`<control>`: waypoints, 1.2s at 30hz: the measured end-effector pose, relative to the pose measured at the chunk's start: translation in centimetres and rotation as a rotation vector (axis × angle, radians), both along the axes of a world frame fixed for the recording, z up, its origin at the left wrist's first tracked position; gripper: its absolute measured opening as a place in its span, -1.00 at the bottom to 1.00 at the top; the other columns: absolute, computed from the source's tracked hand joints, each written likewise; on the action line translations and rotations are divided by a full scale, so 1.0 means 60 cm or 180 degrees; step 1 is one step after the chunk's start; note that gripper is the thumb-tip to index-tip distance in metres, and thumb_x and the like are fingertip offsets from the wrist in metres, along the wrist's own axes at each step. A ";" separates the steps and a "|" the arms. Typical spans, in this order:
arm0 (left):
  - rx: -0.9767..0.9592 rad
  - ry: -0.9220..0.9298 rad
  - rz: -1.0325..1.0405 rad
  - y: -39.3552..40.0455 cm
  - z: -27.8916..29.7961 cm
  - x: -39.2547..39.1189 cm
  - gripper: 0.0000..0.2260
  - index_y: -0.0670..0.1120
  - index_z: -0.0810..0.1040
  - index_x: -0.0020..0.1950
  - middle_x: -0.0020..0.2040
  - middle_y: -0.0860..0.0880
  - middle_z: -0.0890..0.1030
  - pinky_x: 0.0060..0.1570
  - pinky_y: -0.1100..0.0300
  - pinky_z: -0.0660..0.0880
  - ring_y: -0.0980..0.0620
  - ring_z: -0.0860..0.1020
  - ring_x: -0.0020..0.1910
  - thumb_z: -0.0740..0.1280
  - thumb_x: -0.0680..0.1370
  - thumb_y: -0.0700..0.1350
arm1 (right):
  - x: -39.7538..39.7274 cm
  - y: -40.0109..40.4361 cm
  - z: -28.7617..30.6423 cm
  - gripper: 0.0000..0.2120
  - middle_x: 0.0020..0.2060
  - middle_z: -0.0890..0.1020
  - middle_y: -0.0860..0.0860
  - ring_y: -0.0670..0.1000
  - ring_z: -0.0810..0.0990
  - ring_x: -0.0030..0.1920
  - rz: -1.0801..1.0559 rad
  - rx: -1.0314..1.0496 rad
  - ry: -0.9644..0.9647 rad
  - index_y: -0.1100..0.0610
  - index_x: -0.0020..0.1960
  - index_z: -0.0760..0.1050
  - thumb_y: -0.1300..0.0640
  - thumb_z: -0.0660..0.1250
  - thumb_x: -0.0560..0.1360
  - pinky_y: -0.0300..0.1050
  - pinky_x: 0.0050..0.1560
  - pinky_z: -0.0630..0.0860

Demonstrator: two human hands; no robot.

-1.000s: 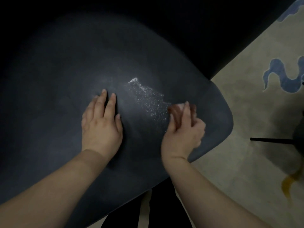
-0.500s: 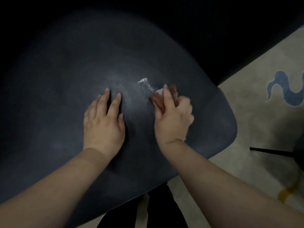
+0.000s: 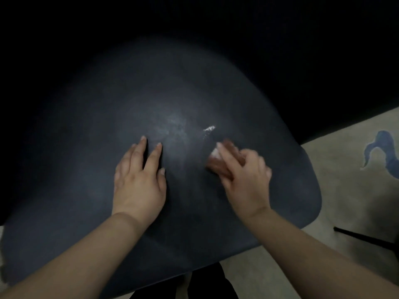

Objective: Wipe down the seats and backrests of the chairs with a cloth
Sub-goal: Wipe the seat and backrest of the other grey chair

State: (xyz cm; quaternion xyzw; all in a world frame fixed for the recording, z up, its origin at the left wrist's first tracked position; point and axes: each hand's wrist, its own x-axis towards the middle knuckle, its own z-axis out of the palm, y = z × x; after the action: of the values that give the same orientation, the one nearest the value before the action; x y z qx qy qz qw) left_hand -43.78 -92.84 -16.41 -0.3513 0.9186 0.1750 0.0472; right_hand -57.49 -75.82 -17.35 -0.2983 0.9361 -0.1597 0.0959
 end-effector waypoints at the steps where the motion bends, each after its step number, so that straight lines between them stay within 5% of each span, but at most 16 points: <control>1: -0.0011 -0.0031 0.0010 -0.002 0.000 0.007 -0.54 -0.05 0.34 0.48 0.51 -0.16 0.23 0.39 -0.17 0.20 -0.21 0.22 0.44 0.27 0.57 -0.08 | -0.018 -0.001 -0.002 -0.36 0.07 0.45 0.12 0.20 0.43 0.02 -0.0265 0.0003 0.0013 -0.21 0.40 0.38 0.04 0.48 0.38 0.12 0.00 0.36; 5: -0.0086 -0.0008 -0.0031 -0.003 -0.006 0.023 -0.53 -0.06 0.33 0.47 0.51 -0.16 0.24 0.36 -0.18 0.23 -0.20 0.22 0.44 0.28 0.56 -0.10 | -0.093 -0.088 -0.010 -0.50 0.18 0.40 0.11 0.18 0.38 0.17 -0.1097 -0.0172 0.0021 -0.28 0.41 0.33 -0.11 0.34 0.50 0.10 0.17 0.30; 9: -0.0025 0.0036 0.0080 0.004 -0.011 0.019 -0.53 -0.06 0.33 0.48 0.51 -0.16 0.23 0.39 -0.18 0.17 -0.20 0.20 0.46 0.28 0.56 -0.11 | -0.041 -0.138 -0.005 -0.42 0.14 0.41 0.07 0.15 0.40 0.09 -0.0159 -0.0106 0.0020 -0.27 0.42 0.32 -0.07 0.39 0.44 0.07 0.06 0.34; 13: 0.0018 0.0049 0.0081 0.003 -0.007 0.020 -0.53 -0.06 0.33 0.48 0.51 -0.16 0.23 0.38 -0.17 0.18 -0.19 0.19 0.46 0.28 0.56 -0.11 | 0.044 -0.049 0.002 -0.36 0.02 0.46 0.05 0.14 0.44 -0.05 0.0582 -0.0051 0.0115 -0.24 0.40 0.36 -0.05 0.44 0.35 0.05 -0.07 0.37; 20: -0.0007 0.0045 0.0018 0.003 -0.004 0.022 -0.52 -0.06 0.32 0.48 0.51 -0.15 0.24 0.39 -0.14 0.16 -0.18 0.20 0.46 0.28 0.56 -0.09 | -0.070 -0.111 -0.009 -0.49 0.18 0.38 0.09 0.16 0.37 0.15 -0.0736 -0.0116 0.0043 -0.31 0.41 0.33 -0.09 0.35 0.49 0.10 0.14 0.29; 27: -0.0080 0.0036 -0.0089 0.025 -0.004 0.035 -0.50 -0.09 0.34 0.47 0.49 -0.17 0.28 0.38 -0.16 0.21 -0.20 0.24 0.44 0.31 0.54 -0.11 | 0.093 0.005 0.007 -0.24 -0.02 0.50 0.07 0.16 0.48 -0.14 0.0830 -0.0044 0.0059 -0.24 0.37 0.38 0.03 0.57 0.23 0.02 -0.15 0.39; 30: -0.0182 0.0083 -0.0199 0.019 -0.008 0.046 -0.52 -0.08 0.35 0.46 0.48 -0.17 0.29 0.36 -0.15 0.24 -0.19 0.26 0.43 0.31 0.55 -0.11 | 0.056 0.039 0.001 -0.30 -0.02 0.51 0.19 0.26 0.50 -0.12 0.0033 0.0016 0.0136 -0.14 0.35 0.48 0.13 0.58 0.25 0.10 -0.14 0.41; 33: -0.0219 0.0113 -0.0222 0.011 -0.012 0.054 -0.53 -0.06 0.36 0.46 0.48 -0.16 0.29 0.36 -0.16 0.24 -0.20 0.26 0.42 0.30 0.55 -0.12 | 0.012 -0.014 -0.007 -0.42 0.13 0.42 0.21 0.27 0.41 0.08 -0.1203 -0.0124 0.0122 -0.20 0.42 0.37 0.03 0.42 0.45 0.18 0.06 0.37; 36: -0.0238 0.0112 -0.0144 0.005 -0.012 0.060 -0.54 -0.07 0.37 0.46 0.48 -0.18 0.29 0.35 -0.16 0.23 -0.22 0.27 0.41 0.29 0.55 -0.14 | 0.044 -0.074 -0.005 -0.34 0.13 0.44 0.16 0.24 0.42 0.06 -0.0920 -0.0200 0.0136 -0.22 0.42 0.36 0.02 0.46 0.37 0.13 -0.01 0.38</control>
State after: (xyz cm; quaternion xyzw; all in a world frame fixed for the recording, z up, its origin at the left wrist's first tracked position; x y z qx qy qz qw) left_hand -40.19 -92.56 -17.13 -0.3287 0.9329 0.1456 0.0218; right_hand -54.84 -80.27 -17.65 -0.1666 0.9657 -0.1947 0.0425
